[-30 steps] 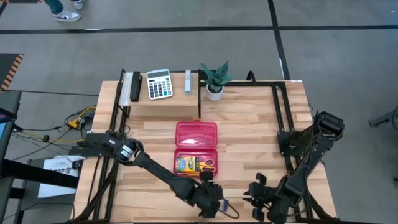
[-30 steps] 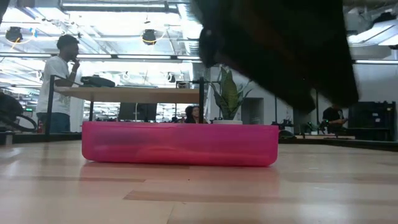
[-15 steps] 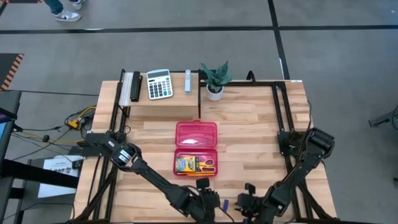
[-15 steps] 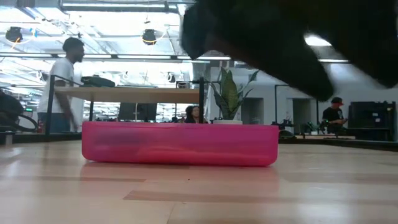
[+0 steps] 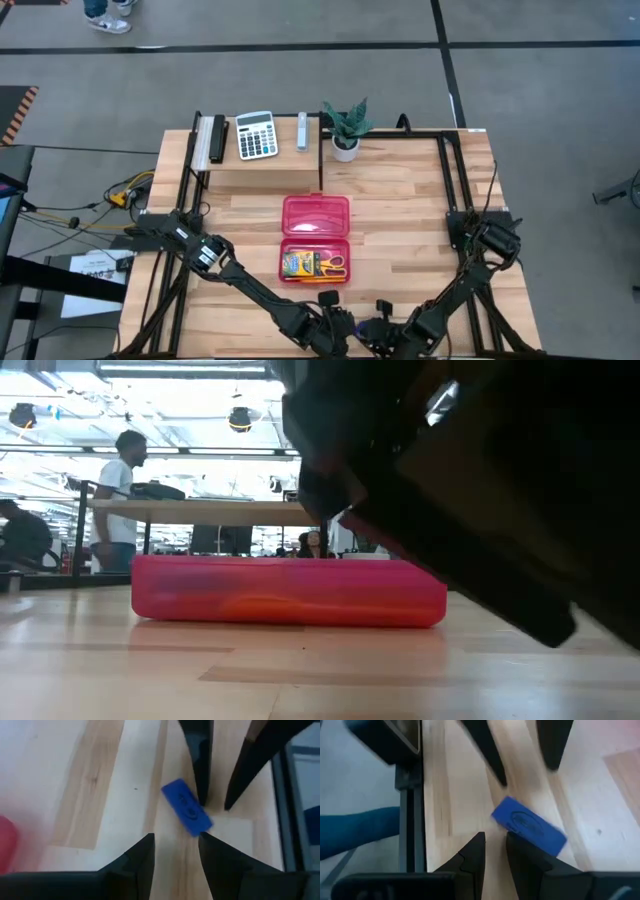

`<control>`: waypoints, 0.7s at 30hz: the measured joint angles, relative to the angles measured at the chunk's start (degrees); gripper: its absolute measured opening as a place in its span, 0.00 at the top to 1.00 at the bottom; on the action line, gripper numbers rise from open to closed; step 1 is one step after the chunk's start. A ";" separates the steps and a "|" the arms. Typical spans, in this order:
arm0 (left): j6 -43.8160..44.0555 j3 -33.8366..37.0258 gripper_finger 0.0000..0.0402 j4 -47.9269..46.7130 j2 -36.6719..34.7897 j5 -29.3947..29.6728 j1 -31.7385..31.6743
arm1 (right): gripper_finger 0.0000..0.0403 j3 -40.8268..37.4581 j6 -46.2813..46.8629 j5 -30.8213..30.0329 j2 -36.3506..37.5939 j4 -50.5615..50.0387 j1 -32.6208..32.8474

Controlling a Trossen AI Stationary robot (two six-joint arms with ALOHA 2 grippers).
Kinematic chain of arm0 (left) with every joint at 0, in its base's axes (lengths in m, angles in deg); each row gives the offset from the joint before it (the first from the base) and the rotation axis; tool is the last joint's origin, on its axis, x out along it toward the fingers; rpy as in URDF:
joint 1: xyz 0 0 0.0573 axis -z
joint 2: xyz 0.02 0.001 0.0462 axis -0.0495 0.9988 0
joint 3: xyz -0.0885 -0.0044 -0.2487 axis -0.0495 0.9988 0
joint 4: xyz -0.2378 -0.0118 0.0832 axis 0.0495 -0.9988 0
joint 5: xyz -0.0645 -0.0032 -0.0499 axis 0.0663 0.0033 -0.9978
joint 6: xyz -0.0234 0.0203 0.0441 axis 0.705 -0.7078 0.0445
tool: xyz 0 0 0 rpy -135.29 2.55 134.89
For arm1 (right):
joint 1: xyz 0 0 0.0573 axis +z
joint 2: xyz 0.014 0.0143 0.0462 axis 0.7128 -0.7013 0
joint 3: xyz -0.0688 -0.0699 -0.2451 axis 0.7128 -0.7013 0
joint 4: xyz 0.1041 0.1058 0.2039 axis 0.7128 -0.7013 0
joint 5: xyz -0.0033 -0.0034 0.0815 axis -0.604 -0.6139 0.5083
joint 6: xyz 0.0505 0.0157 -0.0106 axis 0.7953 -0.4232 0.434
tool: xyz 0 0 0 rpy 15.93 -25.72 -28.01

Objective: Pack school essentials
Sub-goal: Put the purple eraser into the school red supply box

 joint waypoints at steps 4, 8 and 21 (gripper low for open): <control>-1.23 -0.01 0.65 -0.78 0.13 -0.66 -0.04 | 0.73 -0.17 -3.96 0.02 0.41 0.59 -1.90; -0.46 -0.05 0.65 -1.19 0.13 0.39 -0.04 | 0.73 -0.19 -6.58 0.50 0.41 1.38 -4.33; -7.50 -0.36 0.65 -2.12 0.18 4.62 -1.43 | 0.73 -0.28 -7.08 2.89 3.36 1.04 0.31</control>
